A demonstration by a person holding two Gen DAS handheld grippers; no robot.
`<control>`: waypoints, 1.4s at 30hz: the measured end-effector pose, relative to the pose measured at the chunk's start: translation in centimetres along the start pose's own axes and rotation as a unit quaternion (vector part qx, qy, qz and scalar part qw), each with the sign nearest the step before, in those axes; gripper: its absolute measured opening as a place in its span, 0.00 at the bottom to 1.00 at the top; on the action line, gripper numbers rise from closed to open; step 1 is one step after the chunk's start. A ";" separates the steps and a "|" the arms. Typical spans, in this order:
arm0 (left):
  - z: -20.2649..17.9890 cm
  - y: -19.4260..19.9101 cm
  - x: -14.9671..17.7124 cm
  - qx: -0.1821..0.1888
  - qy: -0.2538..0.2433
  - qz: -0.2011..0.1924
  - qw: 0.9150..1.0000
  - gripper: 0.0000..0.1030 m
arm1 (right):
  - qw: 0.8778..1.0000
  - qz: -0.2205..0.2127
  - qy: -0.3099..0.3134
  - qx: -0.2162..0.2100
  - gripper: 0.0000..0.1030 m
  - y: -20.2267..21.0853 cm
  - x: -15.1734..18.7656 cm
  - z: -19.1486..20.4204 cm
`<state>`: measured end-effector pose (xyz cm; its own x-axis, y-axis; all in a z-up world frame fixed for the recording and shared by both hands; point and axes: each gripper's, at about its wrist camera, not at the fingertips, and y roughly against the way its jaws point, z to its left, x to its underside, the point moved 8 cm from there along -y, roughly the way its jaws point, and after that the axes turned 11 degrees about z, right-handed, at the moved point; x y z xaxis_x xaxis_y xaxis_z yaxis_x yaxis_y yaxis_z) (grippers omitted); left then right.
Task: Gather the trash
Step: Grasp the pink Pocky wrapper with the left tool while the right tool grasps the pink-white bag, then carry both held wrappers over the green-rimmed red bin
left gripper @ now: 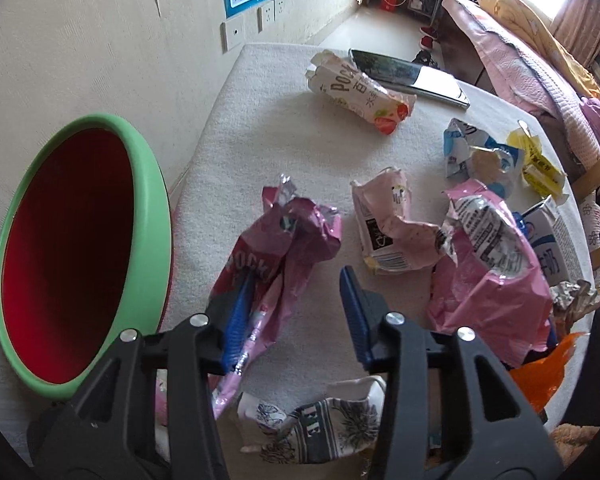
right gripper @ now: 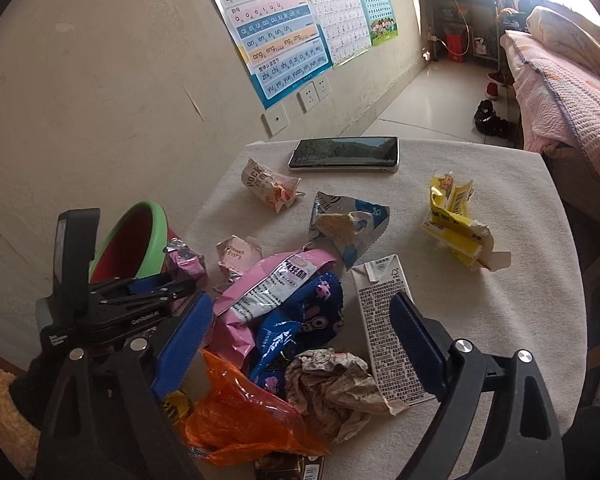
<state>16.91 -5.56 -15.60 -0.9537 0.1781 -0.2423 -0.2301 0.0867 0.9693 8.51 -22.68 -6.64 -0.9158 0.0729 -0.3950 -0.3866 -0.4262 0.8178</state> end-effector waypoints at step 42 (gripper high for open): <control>7.9 9.1 1.0 0.035 0.135 -0.093 0.986 0.08 | 0.991 0.031 0.089 -0.090 0.32 -3.1 -2.2 10.6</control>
<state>15.42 3.10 -7.38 -0.9151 -0.1132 -0.3869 -0.4013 0.1626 0.9014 10.59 -11.96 -3.81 -0.8971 -0.1121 -0.4274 -0.2899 -0.5807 0.7608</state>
